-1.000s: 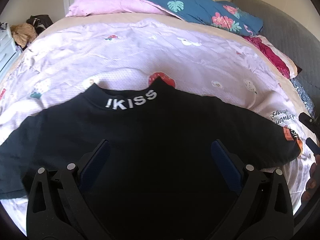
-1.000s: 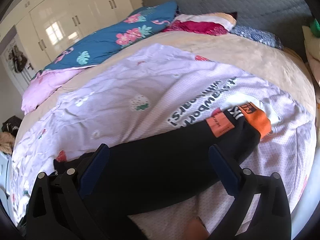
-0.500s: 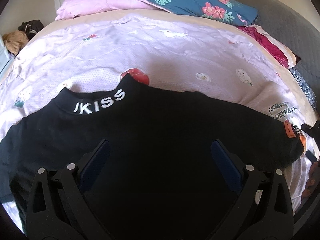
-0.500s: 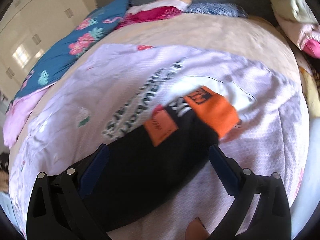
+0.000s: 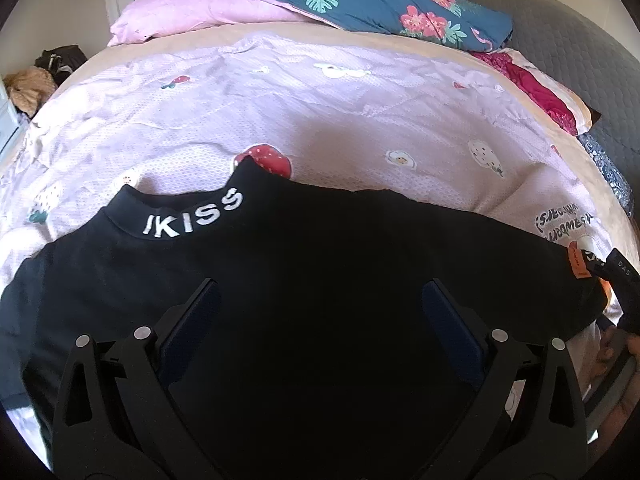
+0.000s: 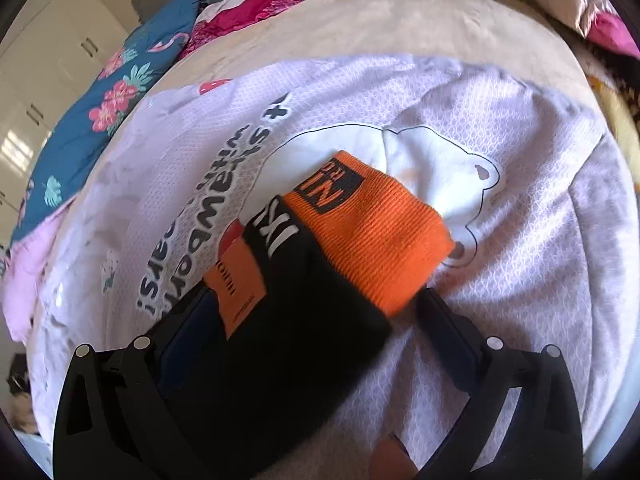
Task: Fold small clothes
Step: 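Grasp the orange sleeve cuff with the right gripper and lift it, then carry the sleeve across the shirt body with the right gripper and lay it down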
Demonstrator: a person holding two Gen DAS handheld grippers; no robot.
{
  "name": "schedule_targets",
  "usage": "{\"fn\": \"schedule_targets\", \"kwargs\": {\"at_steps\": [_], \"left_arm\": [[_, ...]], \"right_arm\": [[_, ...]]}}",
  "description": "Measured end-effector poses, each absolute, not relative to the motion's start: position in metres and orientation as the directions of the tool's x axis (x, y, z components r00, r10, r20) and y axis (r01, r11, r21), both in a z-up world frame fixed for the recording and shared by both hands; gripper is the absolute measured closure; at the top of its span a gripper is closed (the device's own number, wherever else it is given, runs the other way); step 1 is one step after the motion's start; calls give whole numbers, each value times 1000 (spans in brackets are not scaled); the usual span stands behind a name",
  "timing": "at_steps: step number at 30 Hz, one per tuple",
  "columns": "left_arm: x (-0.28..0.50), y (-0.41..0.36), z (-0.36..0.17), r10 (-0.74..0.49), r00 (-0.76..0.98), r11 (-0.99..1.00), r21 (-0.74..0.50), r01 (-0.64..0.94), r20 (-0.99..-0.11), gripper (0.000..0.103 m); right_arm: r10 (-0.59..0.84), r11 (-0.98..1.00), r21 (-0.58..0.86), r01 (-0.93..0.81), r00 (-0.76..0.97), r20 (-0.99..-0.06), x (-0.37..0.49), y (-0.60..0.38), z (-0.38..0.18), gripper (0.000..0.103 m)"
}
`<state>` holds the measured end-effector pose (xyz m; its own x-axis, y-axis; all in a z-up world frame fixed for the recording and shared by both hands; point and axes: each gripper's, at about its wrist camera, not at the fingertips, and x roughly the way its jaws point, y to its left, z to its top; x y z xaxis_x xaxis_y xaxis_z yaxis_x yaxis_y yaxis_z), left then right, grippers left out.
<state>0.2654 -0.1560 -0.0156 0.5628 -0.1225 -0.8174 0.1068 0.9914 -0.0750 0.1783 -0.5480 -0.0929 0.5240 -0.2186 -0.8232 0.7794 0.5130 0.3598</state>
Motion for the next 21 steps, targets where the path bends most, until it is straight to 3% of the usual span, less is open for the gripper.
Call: {"fn": "schedule_targets", "kwargs": {"at_steps": [1, 2, 3, 5, 13, 21], "left_arm": [[265, -154, -15, -121, 562, 992, -76, 104, -818, 8], [265, -152, -15, -122, 562, 992, -79, 101, -818, 8], [265, -150, -15, -122, 562, 992, -81, 97, -818, 8], [264, -144, -13, -124, 564, 992, -90, 88, -817, 8], [258, -129, 8, -130, 592, 991, -112, 68, -795, 8], [249, -106, 36, -126, 629, 990, -135, 33, -767, 8]], "right_arm": [[-225, 508, 367, 779, 532, -816, 177, -549, -92, 18], [-242, 498, 368, 786, 533, -811, 174, -549, -91, 44], [-261, 485, 362, 796, 527, -809, 171, -550, -88, 52], [-242, 476, 412, 777, 566, -788, 167, -553, -87, 81], [-230, 557, 493, 669, 694, -682, 166, -542, -60, 87], [-118, 749, 498, 436, 829, -547, 179, -491, -8, 87]]}}
